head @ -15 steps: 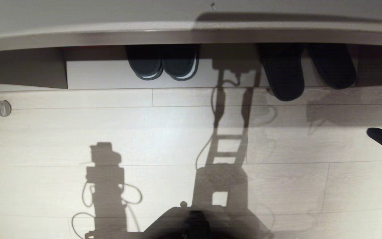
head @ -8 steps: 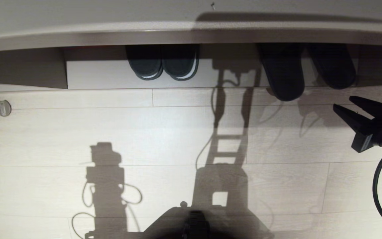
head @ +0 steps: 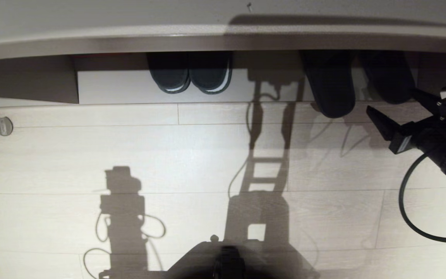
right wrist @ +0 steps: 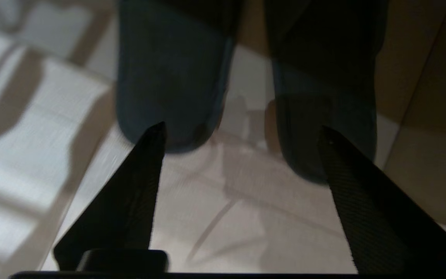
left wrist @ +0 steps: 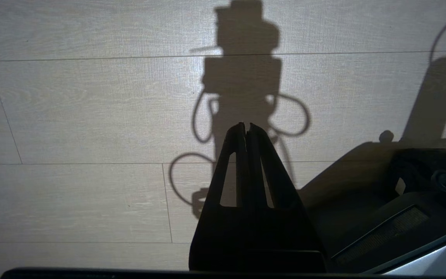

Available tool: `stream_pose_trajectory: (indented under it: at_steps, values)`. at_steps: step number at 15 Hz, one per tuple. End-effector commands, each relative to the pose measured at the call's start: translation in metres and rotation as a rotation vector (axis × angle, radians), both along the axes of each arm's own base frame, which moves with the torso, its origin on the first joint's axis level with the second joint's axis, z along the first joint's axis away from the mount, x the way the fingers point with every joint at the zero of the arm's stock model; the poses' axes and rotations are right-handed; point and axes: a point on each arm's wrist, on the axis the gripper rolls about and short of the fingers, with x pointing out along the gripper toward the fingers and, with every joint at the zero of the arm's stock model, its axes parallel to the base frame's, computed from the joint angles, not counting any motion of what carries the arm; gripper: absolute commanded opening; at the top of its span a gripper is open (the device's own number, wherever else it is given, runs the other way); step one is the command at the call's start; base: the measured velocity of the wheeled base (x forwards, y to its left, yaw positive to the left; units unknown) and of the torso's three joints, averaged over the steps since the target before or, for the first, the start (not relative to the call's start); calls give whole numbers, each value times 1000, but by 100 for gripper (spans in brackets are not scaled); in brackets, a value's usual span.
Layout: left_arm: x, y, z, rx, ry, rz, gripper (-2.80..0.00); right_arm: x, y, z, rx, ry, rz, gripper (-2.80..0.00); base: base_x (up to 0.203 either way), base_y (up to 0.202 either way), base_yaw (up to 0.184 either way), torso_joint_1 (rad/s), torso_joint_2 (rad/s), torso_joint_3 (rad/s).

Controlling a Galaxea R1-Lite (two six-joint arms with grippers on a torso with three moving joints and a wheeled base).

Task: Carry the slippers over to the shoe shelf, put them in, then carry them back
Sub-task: Pick up the slippers in the shoe cabinet

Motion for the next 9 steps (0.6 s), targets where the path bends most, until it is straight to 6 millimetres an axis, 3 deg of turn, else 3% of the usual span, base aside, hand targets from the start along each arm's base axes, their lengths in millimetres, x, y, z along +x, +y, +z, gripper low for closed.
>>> stream_pose_trajectory:
  at_steps: [1, 6, 9]
  values:
    - [0, 0, 0, 0, 0, 0, -280, 26, 2, -14, 8, -17, -7, 0, 0, 0, 0, 0, 0, 0]
    - [0, 0, 0, 0, 0, 0, -280, 53, 5, 1, 129, -127, 19, 0, 0, 0, 0, 0, 0, 0]
    - [0, 0, 0, 0, 0, 0, -280, 80, 14, 9, 181, -172, 62, 0, 0, 0, 0, 0, 0, 0]
